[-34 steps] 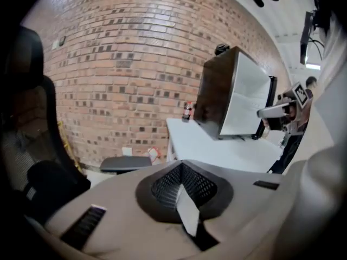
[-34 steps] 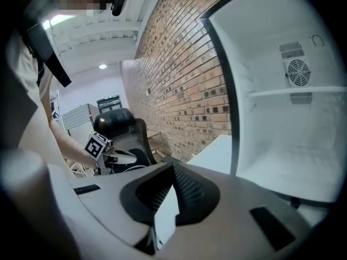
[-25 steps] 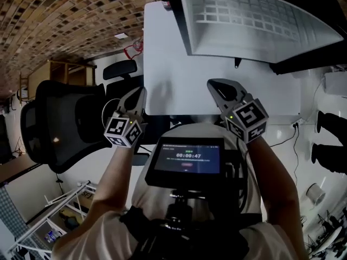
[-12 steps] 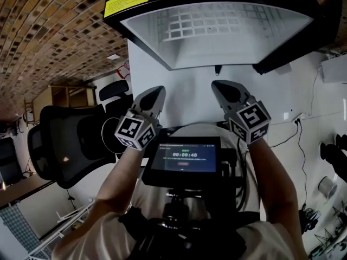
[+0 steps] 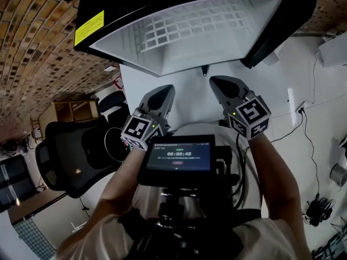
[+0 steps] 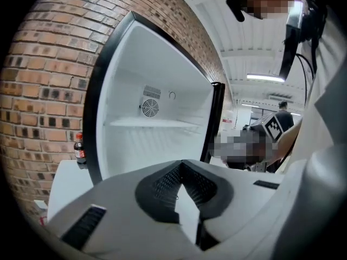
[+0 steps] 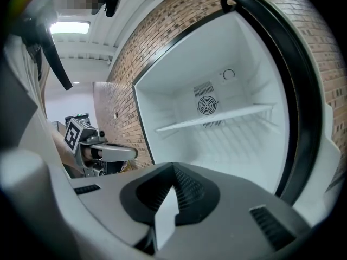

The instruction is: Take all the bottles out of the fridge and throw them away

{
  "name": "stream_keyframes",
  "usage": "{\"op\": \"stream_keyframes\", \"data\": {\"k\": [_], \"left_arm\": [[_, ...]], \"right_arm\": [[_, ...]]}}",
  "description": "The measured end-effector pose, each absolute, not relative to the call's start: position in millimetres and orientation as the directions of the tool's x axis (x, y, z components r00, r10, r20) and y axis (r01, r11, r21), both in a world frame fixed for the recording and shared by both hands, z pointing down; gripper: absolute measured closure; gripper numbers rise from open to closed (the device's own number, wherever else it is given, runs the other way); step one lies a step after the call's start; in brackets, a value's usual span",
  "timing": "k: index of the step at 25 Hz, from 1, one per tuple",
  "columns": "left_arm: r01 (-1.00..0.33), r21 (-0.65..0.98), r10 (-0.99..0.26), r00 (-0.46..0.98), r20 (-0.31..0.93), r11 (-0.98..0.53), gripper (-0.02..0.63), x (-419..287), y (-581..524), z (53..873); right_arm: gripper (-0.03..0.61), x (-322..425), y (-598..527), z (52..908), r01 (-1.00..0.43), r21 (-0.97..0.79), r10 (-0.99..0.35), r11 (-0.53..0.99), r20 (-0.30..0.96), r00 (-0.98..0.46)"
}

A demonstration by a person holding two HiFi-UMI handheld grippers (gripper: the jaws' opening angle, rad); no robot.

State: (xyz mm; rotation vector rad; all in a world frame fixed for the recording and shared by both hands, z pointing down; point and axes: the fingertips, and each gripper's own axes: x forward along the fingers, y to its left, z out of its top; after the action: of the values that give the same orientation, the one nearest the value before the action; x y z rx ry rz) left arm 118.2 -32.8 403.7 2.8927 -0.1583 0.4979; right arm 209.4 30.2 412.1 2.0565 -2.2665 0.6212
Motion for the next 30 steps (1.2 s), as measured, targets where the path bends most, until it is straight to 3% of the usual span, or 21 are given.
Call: {"op": "stream_keyframes", "data": {"k": [14,30], "left_arm": [[-0.09,0.167,-0.029,0.941,0.337,-0.982,0.604,162.4,-12.7,408.8],[-0.106,0.165,-0.046,0.943,0.331,-0.981,0.604,165.0,-11.2,394.9]], "right_arm": [[0.572,245.4,44.8,405.1,-0.96,-0.276,-0.963,0.05,0.243,-0.12],[0.572,224.0,25.7,379.7,-0.969,-0.192,-0.96,0.158,0.199,-0.196]]}}
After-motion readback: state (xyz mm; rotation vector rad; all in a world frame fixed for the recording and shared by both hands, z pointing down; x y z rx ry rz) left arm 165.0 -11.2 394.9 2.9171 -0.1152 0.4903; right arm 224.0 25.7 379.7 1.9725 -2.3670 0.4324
